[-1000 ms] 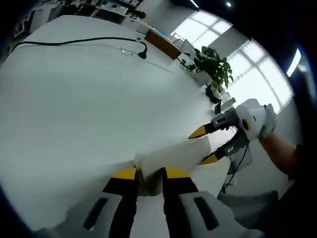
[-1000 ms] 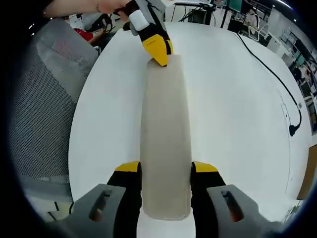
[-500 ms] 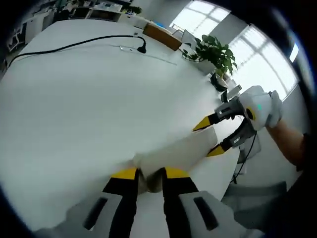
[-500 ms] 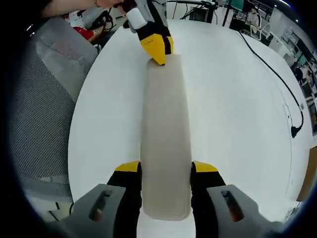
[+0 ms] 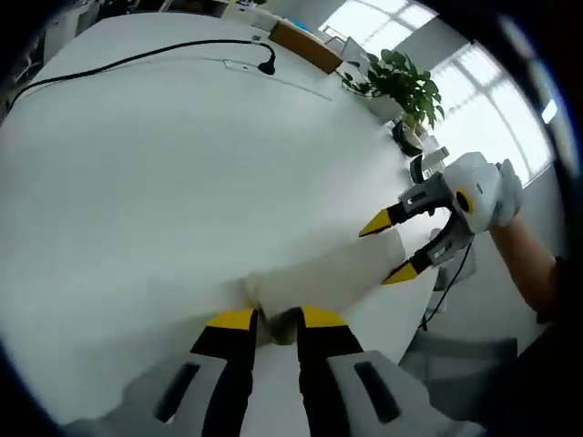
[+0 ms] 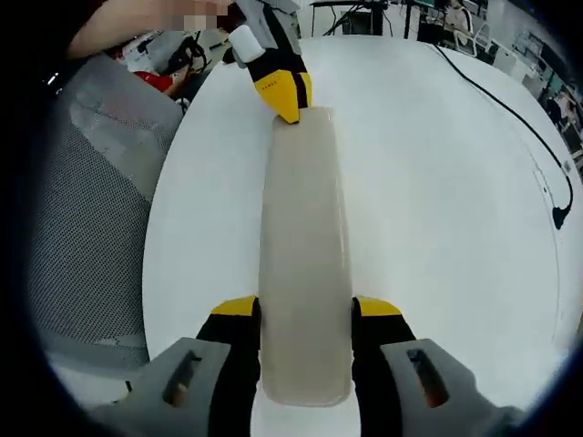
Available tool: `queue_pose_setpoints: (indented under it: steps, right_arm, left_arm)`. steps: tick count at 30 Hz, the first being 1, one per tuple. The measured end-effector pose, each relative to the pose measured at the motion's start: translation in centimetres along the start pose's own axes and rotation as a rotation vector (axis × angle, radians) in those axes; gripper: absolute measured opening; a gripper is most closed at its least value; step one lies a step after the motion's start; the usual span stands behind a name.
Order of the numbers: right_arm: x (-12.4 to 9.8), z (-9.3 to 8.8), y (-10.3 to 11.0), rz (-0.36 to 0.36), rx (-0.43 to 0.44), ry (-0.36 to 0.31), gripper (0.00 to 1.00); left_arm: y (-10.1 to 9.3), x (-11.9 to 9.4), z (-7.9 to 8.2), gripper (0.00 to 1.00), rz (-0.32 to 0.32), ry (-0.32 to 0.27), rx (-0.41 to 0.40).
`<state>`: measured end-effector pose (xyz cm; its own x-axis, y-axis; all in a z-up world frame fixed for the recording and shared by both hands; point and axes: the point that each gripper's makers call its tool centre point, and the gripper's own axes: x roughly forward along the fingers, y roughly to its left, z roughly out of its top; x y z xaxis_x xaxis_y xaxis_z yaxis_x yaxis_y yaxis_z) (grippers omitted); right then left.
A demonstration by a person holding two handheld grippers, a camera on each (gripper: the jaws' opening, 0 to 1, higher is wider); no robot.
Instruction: Arrange the utensils inside the cutlery case until each visible utensil rests in its matching compartment.
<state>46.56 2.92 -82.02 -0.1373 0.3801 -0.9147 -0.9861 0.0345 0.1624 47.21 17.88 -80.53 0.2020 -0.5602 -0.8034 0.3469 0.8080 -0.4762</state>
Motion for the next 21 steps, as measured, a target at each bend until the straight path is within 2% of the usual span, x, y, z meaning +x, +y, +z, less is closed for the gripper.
queue_pose_setpoints:
  steps: [1, 8, 14, 17, 18, 19, 20, 21]
  right_arm:
    - [0.0, -0.1, 0.0, -0.001, 0.002, 0.000, 0.37]
    - [0.0, -0.3, -0.1, 0.042, 0.050, -0.033, 0.37]
    - [0.0, -0.2, 0.2, 0.037, 0.032, -0.028, 0.38]
    - [-0.6, -0.5, 0.3, 0.023, 0.029, -0.025, 0.39]
    - [-1.0, -0.4, 0.3, 0.016, 0.042, -0.039, 0.42]
    - [-1.8, 0.0, 0.5, 0.011, 0.084, -0.086, 0.45]
    - [-2.6, 0.2, 0.8, 0.013, 0.117, -0.128, 0.46]
    - [-3.4, 0.3, 1.1, 0.013, 0.135, -0.154, 0.45]
  left_arm:
    - [-0.2, 0.0, 0.3, 0.17, -0.010, -0.022, -0.008]
    - [-0.2, 0.4, 0.6, 0.17, -0.014, -0.013, -0.027]
    - [-0.2, 0.4, 0.5, 0.16, -0.021, 0.000, -0.035]
    - [-0.3, 0.4, 0.5, 0.16, -0.026, -0.011, -0.032]
    - [-0.5, 0.3, 0.4, 0.16, -0.046, -0.011, -0.039]
    - [-0.6, 0.3, 0.4, 0.14, -0.061, -0.016, -0.054]
    - [-0.7, 0.3, 1.1, 0.14, -0.074, -0.060, -0.096]
    - [-0.8, 0.2, 1.3, 0.15, -0.077, -0.078, -0.103]
